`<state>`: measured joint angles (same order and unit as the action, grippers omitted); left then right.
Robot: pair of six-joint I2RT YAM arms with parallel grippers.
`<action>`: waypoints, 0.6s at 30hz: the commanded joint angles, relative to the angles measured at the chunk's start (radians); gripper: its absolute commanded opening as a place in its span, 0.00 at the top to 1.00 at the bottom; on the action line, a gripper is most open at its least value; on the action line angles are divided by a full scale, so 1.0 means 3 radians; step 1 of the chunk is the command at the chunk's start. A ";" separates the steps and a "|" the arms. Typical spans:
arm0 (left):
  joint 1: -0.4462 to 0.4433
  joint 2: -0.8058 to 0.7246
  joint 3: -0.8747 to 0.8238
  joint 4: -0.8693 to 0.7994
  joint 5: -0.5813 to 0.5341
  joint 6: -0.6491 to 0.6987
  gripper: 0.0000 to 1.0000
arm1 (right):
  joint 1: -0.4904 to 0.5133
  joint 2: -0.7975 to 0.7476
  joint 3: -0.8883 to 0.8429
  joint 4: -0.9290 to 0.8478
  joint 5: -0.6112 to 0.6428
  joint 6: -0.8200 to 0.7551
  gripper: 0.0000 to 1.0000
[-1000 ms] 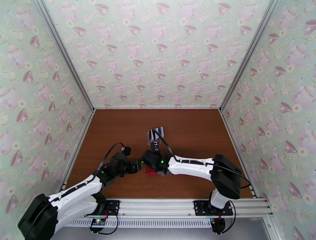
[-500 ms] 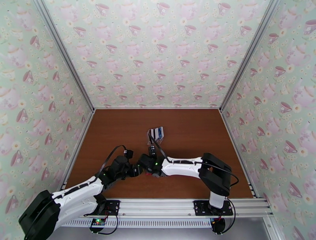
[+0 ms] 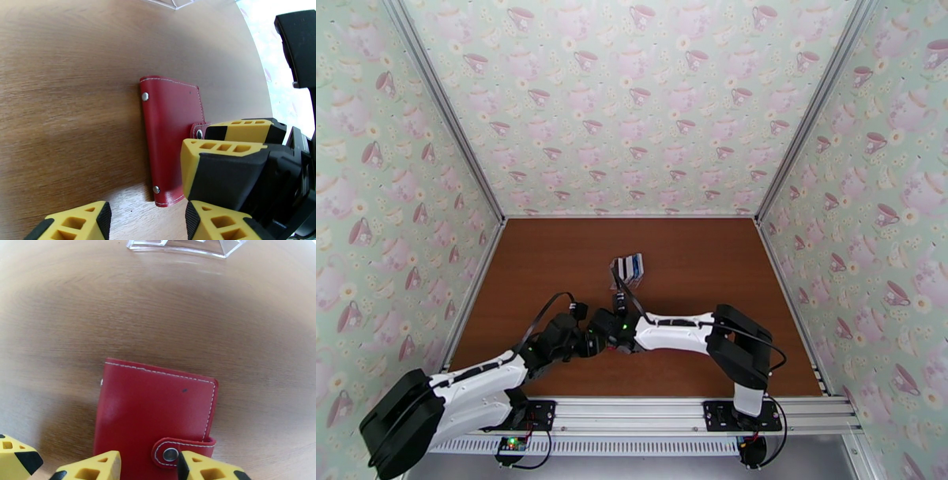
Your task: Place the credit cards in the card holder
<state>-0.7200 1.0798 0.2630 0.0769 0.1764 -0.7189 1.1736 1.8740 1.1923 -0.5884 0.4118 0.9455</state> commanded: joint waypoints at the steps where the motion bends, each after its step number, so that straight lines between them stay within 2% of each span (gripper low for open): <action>1: -0.0033 0.0036 -0.0015 0.0091 -0.0010 -0.0039 0.44 | 0.0023 0.0073 0.0114 -0.0167 0.0073 0.0105 0.56; 18: -0.0090 0.0306 -0.0007 0.0177 -0.0077 -0.0058 0.48 | -0.0064 0.0260 0.0163 -0.0166 -0.0007 0.0103 0.58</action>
<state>-0.7429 1.1572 0.2630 0.1116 0.1688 -0.7273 1.1580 1.9121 1.2255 -0.6239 0.4149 0.9600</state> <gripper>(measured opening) 0.517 0.429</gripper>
